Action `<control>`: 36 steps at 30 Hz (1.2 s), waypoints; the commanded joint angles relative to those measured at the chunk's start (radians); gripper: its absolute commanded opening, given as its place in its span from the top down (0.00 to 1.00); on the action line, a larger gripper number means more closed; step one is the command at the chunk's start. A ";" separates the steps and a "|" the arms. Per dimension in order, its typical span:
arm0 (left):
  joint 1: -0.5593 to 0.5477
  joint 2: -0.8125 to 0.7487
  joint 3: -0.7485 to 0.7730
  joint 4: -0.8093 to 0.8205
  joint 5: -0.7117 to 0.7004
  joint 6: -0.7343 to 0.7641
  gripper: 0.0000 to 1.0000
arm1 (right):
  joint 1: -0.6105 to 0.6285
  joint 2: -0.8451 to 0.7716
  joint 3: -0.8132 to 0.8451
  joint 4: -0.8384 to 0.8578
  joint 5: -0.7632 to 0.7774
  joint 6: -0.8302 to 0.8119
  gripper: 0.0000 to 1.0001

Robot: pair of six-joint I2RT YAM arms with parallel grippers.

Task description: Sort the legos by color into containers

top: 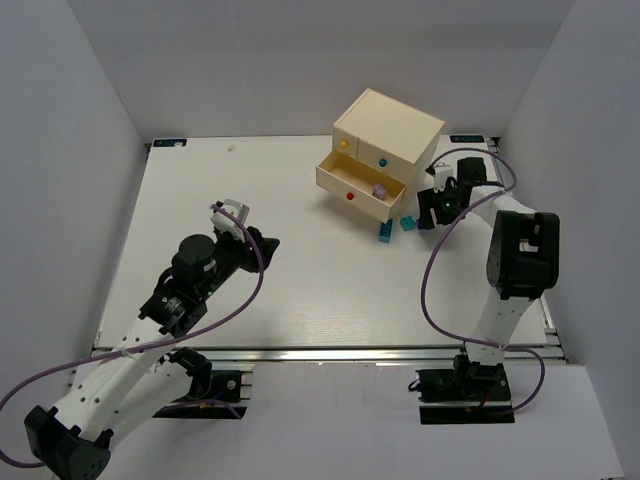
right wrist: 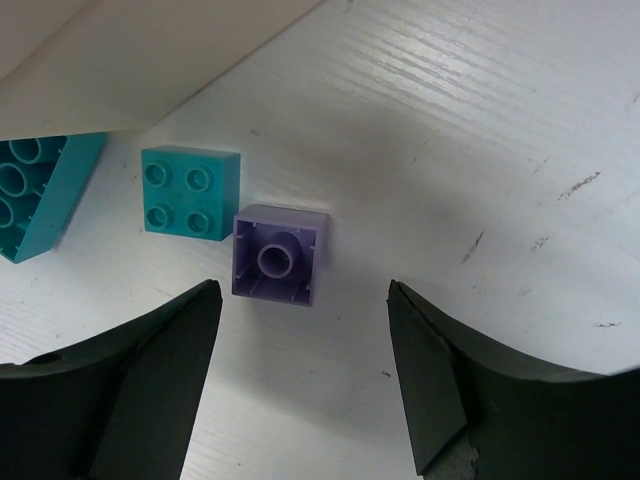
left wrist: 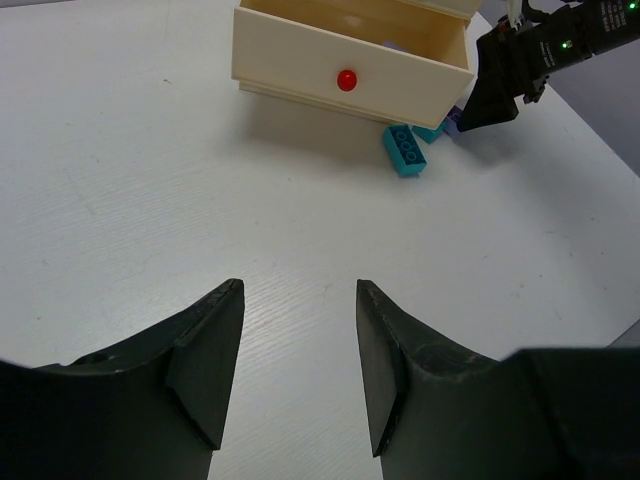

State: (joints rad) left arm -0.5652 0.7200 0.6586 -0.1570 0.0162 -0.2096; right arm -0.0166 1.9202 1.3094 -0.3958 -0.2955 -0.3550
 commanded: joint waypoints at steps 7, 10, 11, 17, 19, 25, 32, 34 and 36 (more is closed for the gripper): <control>-0.004 0.001 0.013 -0.001 0.011 0.009 0.41 | 0.044 0.043 0.025 -0.002 0.025 -0.015 0.29; -0.004 0.001 0.010 -0.001 0.010 0.010 0.41 | 0.052 0.046 0.018 0.018 0.048 -0.010 0.32; -0.004 0.002 0.010 0.000 0.010 0.009 0.41 | 0.052 0.046 0.016 0.023 0.053 -0.012 0.33; -0.004 0.002 0.012 -0.001 0.007 0.009 0.41 | 0.050 0.028 -0.021 0.064 0.067 -0.004 0.52; -0.004 0.001 0.013 -0.001 0.004 0.010 0.41 | 0.052 0.013 -0.042 0.077 0.070 -0.004 0.62; -0.004 0.001 0.012 -0.003 0.010 0.009 0.41 | 0.038 -0.104 -0.154 0.130 0.116 -0.007 0.86; -0.004 -0.005 0.010 0.004 0.025 0.007 0.41 | 0.037 -0.462 -0.269 0.118 0.020 -0.094 0.93; -0.004 -0.004 0.012 0.008 0.030 0.004 0.41 | 0.055 -0.525 -0.268 0.086 -0.060 -0.148 0.98; -0.004 0.002 0.012 0.010 0.037 0.004 0.41 | 0.081 -0.588 -0.248 0.057 -0.171 -0.170 0.98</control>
State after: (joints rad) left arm -0.5652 0.7254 0.6586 -0.1566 0.0280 -0.2096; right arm 0.0277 1.4185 1.0332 -0.3069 -0.3004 -0.4500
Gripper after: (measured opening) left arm 0.585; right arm 0.429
